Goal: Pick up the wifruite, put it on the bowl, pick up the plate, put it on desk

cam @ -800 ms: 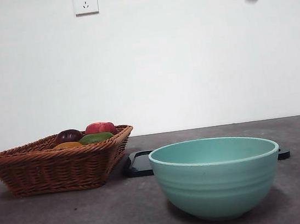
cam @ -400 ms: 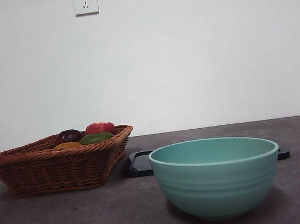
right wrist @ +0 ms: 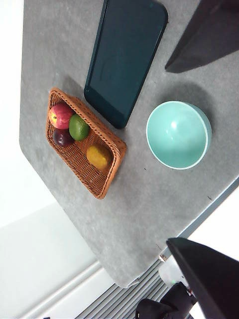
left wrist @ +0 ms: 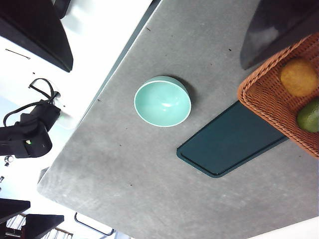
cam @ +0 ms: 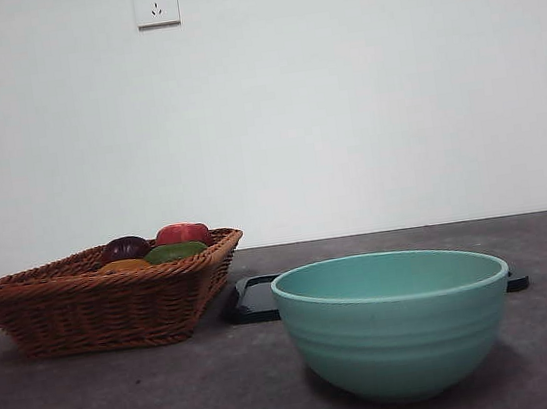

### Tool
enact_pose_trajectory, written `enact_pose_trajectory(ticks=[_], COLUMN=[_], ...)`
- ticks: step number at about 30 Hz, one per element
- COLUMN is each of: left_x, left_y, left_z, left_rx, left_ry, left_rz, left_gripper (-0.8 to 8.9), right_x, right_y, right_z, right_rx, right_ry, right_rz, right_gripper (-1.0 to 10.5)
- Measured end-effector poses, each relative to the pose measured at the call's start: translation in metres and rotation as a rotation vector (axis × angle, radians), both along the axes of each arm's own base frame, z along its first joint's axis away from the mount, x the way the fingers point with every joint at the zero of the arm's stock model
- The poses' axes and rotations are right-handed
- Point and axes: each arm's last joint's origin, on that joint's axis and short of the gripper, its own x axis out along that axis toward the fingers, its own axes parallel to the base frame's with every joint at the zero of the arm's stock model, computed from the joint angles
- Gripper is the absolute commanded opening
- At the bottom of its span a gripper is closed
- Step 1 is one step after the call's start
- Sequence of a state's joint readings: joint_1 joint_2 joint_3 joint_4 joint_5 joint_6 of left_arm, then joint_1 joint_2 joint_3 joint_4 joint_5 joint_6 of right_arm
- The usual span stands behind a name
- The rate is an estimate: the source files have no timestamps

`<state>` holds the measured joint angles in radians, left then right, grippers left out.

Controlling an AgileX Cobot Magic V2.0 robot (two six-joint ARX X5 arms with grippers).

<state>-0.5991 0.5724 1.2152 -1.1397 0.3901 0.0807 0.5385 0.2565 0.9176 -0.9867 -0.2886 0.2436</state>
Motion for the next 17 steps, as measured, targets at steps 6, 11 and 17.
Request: enact_pose_trajectory(ticks=[6, 11, 17], left_x=[0.0, 0.0, 0.0], left_y=[0.0, 0.0, 0.0], left_z=[0.0, 0.0, 0.0], left_rx=[0.0, 0.0, 0.0], left_ry=[0.0, 0.0, 0.0], left_rz=[0.0, 0.0, 0.0], left_gripper=[5.93, 5.28, 0.2], right_x=[0.0001, 0.0, 0.0002], right_y=[0.0, 0.0, 0.0], right_z=[0.0001, 0.0, 0.0003], right_rx=[0.0, 0.0, 0.0], right_ry=[-0.001, -0.001, -0.004], right_rz=[-0.001, -0.001, -0.003], right_gripper=[5.5, 4.0, 0.1])
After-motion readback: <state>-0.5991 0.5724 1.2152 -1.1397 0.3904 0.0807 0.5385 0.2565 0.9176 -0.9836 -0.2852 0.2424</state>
